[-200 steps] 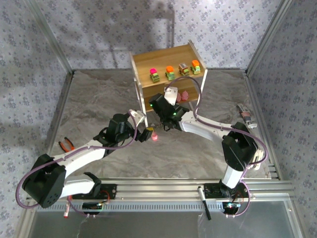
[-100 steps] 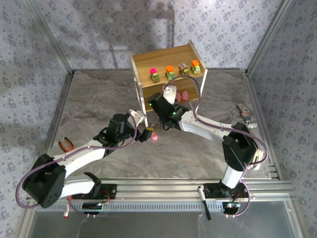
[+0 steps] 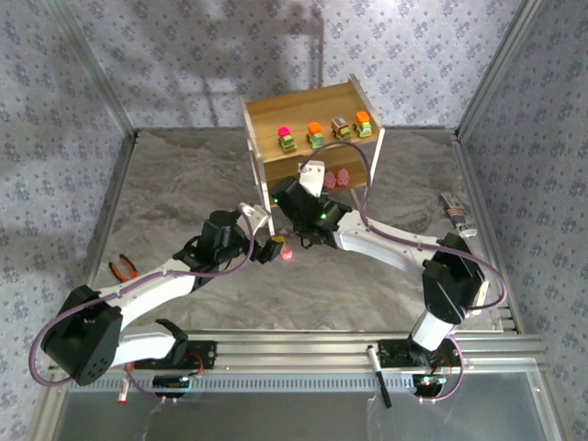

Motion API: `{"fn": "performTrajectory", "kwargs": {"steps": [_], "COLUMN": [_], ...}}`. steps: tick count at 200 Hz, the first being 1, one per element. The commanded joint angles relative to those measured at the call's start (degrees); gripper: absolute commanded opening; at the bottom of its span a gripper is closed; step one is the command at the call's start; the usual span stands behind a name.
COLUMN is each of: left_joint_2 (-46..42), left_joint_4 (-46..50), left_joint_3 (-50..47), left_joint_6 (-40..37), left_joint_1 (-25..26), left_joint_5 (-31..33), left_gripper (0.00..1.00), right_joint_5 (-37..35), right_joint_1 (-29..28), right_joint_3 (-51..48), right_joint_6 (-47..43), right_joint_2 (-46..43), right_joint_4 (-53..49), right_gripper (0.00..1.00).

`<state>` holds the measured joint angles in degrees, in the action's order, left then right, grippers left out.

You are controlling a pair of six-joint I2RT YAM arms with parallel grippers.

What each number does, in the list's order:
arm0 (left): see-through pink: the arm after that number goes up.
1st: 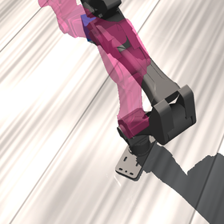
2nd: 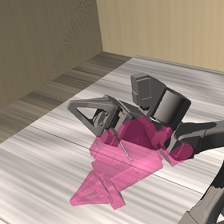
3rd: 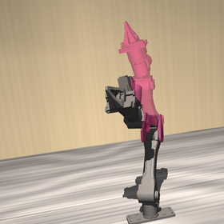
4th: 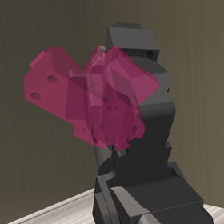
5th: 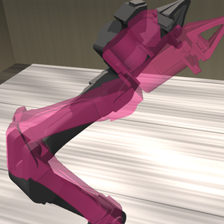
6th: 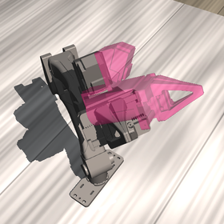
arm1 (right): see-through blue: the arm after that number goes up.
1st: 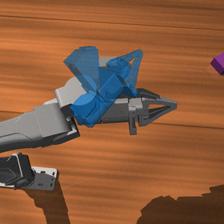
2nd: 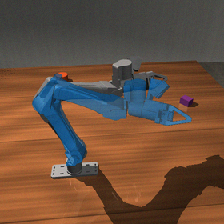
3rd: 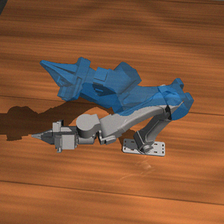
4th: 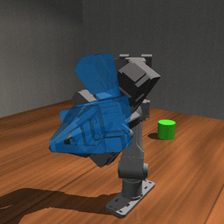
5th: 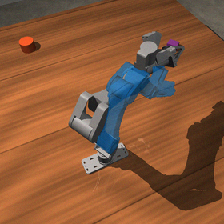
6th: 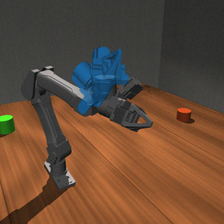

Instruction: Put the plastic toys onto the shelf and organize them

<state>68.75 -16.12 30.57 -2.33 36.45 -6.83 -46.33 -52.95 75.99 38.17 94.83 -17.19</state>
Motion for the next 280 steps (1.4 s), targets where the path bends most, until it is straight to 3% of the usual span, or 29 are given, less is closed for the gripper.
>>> {"fn": "performTrajectory", "kwargs": {"steps": [1, 82, 133, 170, 225, 280], "left_joint_2": [0.5, -4.2, -11.2, -13.3, -14.9, -14.9], "left_joint_4": [1.2, 8.2, 15.2, 16.8, 17.1, 17.4], "left_joint_3": [0.7, 0.7, -1.0, -2.4, -3.1, -3.0], "left_joint_6": [-0.9, -2.7, -3.7, -3.4, -1.4, -0.3], "left_joint_1": [0.3, 0.2, -0.8, -4.7, -9.5, -9.6], "left_joint_5": [-1.2, -3.0, -3.9, -4.9, -6.8, -8.7], "left_gripper": [1.0, 1.0, 1.0, 1.0, 1.0, 1.0], "right_joint_5": [-4.5, -7.3, -5.8, -3.8, -1.0, 2.9], "right_joint_1": [-1.6, -10.9, -17.3, -20.2, -20.6, -19.6], "right_joint_3": [-2.6, -13.2, -17.1, -17.1, -20.8, -25.2], "right_joint_6": [2.0, 7.3, 12.4, 14.1, 14.4, 12.5], "right_joint_2": [-4.7, -12.3, -7.7, -2.1, 1.7, 4.3], "right_joint_4": [-3.6, -8.3, -5.5, -0.9, 6.4, 16.1], "right_gripper": [0.45, 0.48, 0.52, 0.55, 0.59, 0.62]}}
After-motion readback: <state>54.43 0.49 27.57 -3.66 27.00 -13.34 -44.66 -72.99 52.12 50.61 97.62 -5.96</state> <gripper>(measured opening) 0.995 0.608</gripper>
